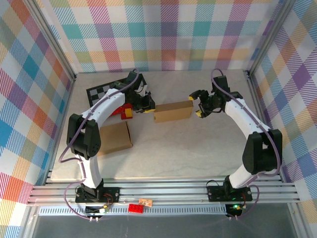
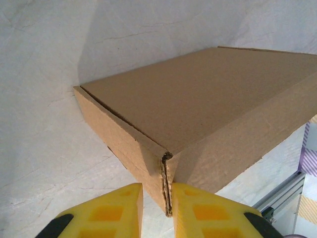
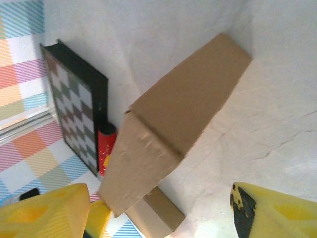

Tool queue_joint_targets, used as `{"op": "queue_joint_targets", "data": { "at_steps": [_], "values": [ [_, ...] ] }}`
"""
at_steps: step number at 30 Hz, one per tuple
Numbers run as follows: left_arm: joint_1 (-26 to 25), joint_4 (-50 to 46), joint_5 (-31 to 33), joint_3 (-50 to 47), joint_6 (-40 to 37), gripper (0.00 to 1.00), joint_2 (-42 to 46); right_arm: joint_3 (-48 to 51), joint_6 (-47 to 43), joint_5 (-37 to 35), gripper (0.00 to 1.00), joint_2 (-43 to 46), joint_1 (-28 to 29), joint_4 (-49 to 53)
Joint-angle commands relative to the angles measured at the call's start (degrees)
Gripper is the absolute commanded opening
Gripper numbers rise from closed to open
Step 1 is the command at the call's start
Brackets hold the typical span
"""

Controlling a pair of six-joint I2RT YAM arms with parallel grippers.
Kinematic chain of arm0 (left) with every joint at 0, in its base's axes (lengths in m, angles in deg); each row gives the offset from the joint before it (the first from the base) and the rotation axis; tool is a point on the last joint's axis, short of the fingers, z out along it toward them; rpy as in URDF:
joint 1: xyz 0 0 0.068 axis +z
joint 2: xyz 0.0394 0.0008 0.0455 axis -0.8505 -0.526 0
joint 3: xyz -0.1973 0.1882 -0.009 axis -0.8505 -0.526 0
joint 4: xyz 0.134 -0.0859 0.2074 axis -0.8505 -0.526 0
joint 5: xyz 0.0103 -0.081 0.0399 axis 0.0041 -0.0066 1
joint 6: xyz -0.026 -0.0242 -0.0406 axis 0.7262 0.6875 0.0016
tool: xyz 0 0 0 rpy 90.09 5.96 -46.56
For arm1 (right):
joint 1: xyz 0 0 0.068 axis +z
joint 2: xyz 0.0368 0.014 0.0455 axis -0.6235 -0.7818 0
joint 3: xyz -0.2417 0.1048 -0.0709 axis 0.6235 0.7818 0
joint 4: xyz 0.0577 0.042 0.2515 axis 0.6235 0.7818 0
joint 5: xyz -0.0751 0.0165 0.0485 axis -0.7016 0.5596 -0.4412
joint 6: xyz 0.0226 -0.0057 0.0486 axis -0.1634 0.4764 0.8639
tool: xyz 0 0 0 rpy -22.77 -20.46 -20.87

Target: Fold the paper box

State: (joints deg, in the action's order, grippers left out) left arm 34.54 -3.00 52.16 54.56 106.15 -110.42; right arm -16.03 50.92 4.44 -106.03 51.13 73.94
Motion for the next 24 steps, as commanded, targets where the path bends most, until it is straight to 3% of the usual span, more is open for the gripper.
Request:
{"op": "queue_joint_targets", "data": {
  "at_steps": [1, 10, 17, 24],
  "values": [
    [-1.10, -3.15, 3.19, -1.97, -0.84, 0.21, -0.23, 1.84, 10.42, -1.63, 0.78, 0.19, 1.62, -7.17],
    [-2.01, -2.91, 3.40, -1.93, -0.67, 0.20, 0.10, 2.66, 15.93, -0.02, 0.80, -5.20, 2.03, -10.55],
    [-4.71, -0.33, 5.22, -5.31, -0.75, 0.20, 3.79, 3.72, 9.79, 2.48, 0.74, -5.66, 1.62, -9.83],
    [-8.33, 6.04, 7.73, -13.15, 1.85, 0.20, 9.55, 15.40, 3.08, 3.19, 0.73, 0.47, 0.81, -15.35]
  ]
}}
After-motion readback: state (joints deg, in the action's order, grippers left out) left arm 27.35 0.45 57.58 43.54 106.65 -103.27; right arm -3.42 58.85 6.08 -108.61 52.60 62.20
